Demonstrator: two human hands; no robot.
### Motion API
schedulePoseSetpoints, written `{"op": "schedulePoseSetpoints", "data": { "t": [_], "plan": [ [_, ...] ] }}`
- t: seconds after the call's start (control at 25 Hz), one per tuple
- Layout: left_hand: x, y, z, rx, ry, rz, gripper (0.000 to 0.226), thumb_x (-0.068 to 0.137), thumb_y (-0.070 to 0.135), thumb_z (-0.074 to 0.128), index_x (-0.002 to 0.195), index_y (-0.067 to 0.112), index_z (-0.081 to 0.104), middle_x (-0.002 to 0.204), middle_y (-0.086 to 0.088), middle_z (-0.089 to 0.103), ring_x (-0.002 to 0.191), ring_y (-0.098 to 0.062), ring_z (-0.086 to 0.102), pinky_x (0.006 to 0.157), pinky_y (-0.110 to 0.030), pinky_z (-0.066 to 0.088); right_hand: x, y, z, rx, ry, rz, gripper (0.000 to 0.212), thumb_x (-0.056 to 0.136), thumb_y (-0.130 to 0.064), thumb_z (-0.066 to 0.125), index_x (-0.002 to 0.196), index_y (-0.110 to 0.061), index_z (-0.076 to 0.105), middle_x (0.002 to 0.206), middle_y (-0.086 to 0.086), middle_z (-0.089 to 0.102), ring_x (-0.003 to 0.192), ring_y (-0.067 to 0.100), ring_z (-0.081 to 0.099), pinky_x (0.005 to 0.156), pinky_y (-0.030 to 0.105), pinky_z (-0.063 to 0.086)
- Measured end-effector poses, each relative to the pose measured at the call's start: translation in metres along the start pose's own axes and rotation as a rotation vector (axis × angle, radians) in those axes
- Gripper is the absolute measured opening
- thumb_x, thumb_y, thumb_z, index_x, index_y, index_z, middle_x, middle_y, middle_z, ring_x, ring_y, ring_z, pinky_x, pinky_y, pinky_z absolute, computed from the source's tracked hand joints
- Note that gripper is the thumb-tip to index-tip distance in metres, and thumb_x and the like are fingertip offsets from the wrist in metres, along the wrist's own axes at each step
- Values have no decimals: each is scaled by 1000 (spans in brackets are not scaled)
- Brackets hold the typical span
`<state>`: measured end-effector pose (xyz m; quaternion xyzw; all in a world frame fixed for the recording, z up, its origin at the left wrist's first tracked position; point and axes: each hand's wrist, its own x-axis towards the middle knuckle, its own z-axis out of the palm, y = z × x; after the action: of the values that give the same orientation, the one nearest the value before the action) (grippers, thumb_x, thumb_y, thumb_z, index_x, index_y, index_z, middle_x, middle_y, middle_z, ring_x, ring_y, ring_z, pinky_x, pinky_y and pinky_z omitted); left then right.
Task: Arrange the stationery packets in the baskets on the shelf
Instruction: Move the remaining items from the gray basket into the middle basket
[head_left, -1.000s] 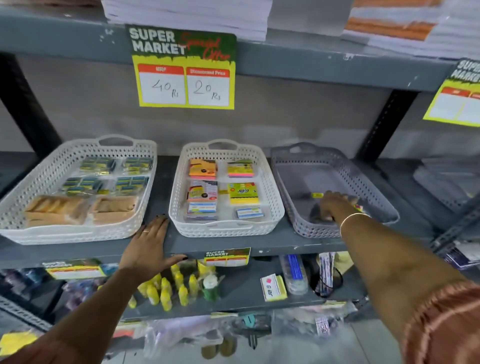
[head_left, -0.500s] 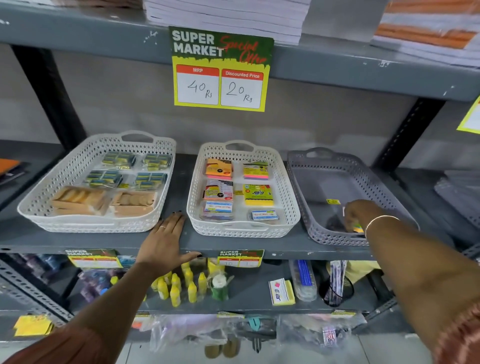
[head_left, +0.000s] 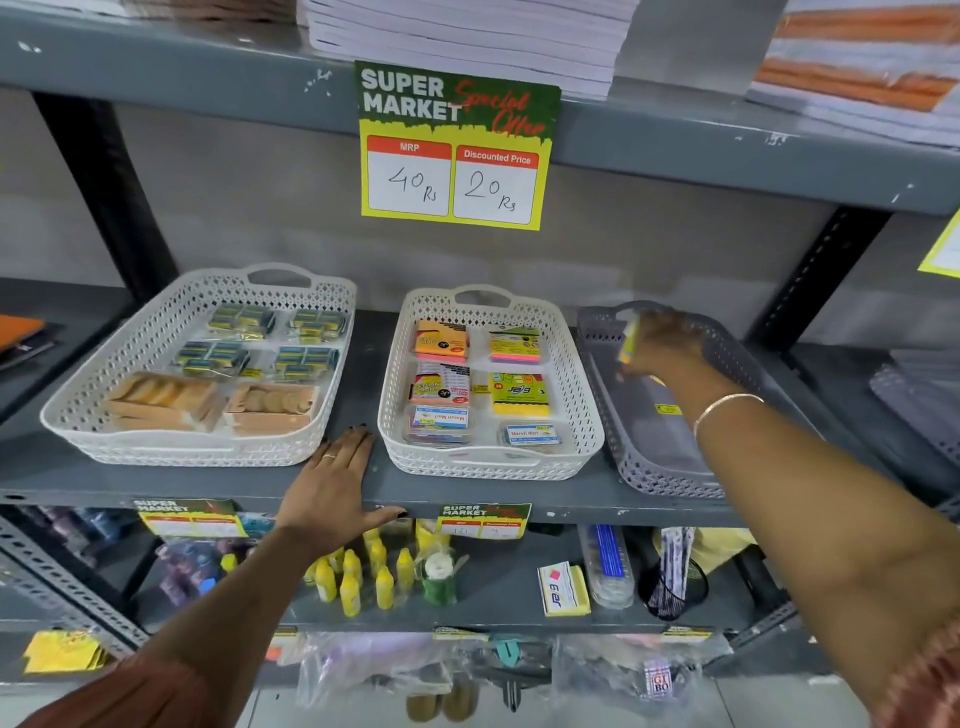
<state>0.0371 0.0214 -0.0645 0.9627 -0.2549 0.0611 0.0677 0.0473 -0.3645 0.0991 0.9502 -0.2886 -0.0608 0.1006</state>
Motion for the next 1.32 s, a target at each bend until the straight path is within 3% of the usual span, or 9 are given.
{"op": "schedulePoseSetpoints", "data": {
  "t": [0.08, 0.24, 0.44, 0.88, 1.0, 1.12, 1.2, 1.32],
  "plan": [
    [0, 1, 0, -2, 0, 0, 106, 70, 79, 42, 145, 10, 11, 156, -7, 18, 143, -20, 17, 119, -36, 12, 0, -43, -14, 90, 114, -189, 94, 64, -44, 82, 137, -5, 40, 138, 19, 43, 130, 36, 40, 104, 48, 42],
    [1, 0, 1, -8, 2, 7, 107, 69, 80, 42, 145, 10, 13, 156, -8, 19, 143, -21, 17, 120, -37, 13, -19, -110, -1, 108, -59, -464, 93, 68, -37, 82, 142, -6, 34, 147, 17, 32, 140, 33, 27, 108, 46, 39],
    [2, -3, 6, -11, 17, 15, 107, 69, 80, 39, 145, 10, 12, 156, -7, 17, 143, -20, 16, 120, -37, 11, -13, -131, 34, 0, -246, -503, 103, 70, -38, 82, 150, -9, 23, 150, 16, 28, 143, 32, 21, 112, 48, 33],
    [2, -4, 8, -16, 31, 7, 109, 67, 81, 39, 145, 10, 11, 156, -7, 18, 143, -20, 16, 120, -37, 11, 2, -137, 48, -37, -228, -533, 115, 67, -43, 83, 153, -13, 14, 153, 15, 23, 143, 33, 20, 111, 49, 31],
    [1, -4, 7, -11, 25, 9, 109, 67, 82, 39, 145, 10, 13, 156, -8, 20, 143, -21, 18, 120, -37, 13, 0, -127, 43, 120, -194, -515, 100, 74, -41, 78, 151, -14, 22, 152, 16, 27, 143, 33, 22, 113, 47, 33],
    [1, -2, 5, -20, 18, 10, 108, 68, 80, 42, 145, 9, 15, 155, -8, 21, 143, -21, 19, 119, -38, 13, -1, -102, 33, 303, 132, -341, 57, 90, -23, 61, 140, -6, 39, 144, 20, 38, 135, 34, 38, 107, 45, 41],
    [1, -1, 2, -10, 15, 14, 107, 69, 79, 43, 144, 8, 16, 155, -9, 22, 143, -22, 19, 119, -38, 14, -3, -73, 29, 343, 276, -143, 41, 94, -3, 47, 135, -2, 44, 138, 23, 45, 129, 37, 45, 101, 47, 46],
    [0, 0, 0, 3, 7, 12, 105, 70, 77, 45, 144, 8, 16, 155, -9, 22, 142, -22, 20, 119, -38, 14, -6, -13, 44, 271, 135, 62, 40, 98, -5, 36, 136, 2, 44, 140, 25, 45, 131, 39, 43, 104, 46, 40]
  ]
}}
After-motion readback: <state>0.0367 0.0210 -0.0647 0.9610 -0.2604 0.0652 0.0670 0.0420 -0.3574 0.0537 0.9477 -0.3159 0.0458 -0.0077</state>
